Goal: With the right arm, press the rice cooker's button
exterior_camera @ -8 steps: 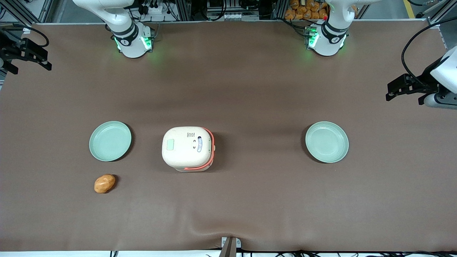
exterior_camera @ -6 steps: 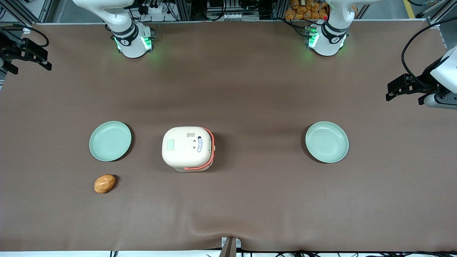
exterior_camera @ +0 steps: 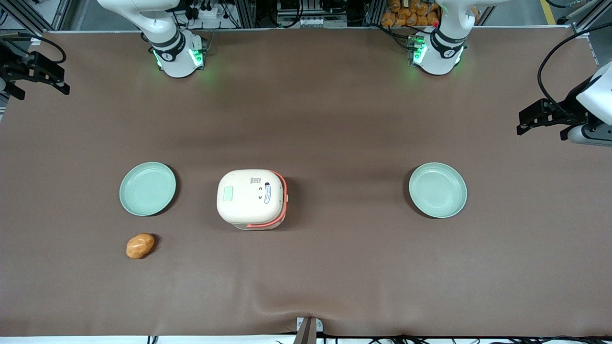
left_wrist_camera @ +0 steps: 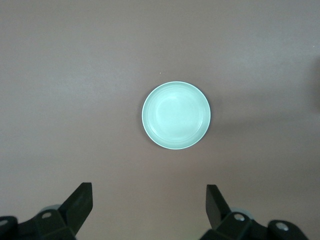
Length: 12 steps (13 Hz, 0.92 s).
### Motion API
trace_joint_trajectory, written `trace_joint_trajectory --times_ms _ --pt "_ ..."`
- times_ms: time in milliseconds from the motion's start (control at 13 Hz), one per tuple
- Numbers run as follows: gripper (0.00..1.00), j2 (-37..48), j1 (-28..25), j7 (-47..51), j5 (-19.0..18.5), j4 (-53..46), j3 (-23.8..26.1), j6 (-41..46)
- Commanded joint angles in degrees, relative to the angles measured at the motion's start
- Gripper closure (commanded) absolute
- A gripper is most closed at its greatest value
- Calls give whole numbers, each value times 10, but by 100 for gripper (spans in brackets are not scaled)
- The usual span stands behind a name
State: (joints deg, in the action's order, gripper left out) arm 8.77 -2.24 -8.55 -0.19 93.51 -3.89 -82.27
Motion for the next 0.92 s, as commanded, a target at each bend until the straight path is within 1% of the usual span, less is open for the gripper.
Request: trace_joint_trajectory --times_ms 0,154,231,308,385,538,846 --pt "0 -9 -1 3 -3 -13 4 2" --pt "0 -17 -1 3 1 -14 4 2" --pt "0 -20 0 -1 15 -14 4 2" --pt "0 -23 -1 1 20 -14 3 1" --pt "0 -23 -6 2 21 -14 5 1" --pt "0 -24 -24 2 19 -12 4 -30" --pt "0 -47 -57 8 18 -13 4 -61"
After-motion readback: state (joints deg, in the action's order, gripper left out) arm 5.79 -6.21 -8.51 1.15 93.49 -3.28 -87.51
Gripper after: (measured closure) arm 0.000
